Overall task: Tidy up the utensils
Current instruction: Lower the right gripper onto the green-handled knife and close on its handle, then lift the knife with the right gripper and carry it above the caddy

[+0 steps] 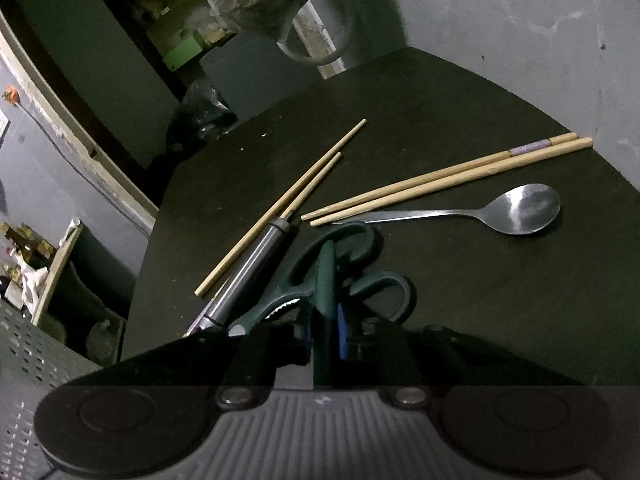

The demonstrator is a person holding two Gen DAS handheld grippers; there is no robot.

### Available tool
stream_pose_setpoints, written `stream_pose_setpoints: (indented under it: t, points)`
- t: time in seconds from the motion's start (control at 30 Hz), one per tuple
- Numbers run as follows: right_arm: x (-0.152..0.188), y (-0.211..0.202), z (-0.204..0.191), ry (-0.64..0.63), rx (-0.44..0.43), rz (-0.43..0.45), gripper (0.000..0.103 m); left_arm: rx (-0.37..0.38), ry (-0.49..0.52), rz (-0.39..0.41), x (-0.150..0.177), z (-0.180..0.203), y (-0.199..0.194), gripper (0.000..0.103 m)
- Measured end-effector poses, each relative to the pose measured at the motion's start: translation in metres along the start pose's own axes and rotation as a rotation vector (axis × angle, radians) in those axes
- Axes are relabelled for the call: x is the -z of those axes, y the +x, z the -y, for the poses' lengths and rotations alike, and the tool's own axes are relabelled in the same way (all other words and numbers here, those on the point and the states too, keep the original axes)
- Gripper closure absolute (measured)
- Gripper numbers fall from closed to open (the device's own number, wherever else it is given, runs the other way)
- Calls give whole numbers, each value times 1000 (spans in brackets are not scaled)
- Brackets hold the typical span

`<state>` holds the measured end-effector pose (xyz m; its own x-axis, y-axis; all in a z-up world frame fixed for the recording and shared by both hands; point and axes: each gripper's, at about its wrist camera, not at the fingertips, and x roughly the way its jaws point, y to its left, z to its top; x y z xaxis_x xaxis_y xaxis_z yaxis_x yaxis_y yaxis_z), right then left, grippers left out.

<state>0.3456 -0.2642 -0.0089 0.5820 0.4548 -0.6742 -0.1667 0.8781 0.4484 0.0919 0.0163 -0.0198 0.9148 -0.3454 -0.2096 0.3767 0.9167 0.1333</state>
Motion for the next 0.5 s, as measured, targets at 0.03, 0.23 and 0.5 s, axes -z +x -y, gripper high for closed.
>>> stream_pose_setpoints:
  t: [0.03, 0.23, 0.5]
  points:
    - [1, -1, -1, -3, 4, 4, 91, 0, 0, 0, 0, 0, 0, 25]
    - [13, -11, -2, 11, -13, 63, 91, 0, 0, 0, 0, 0, 0, 25]
    - [33, -63, -17, -55, -67, 300, 90, 0, 0, 1, 0, 0, 0, 25]
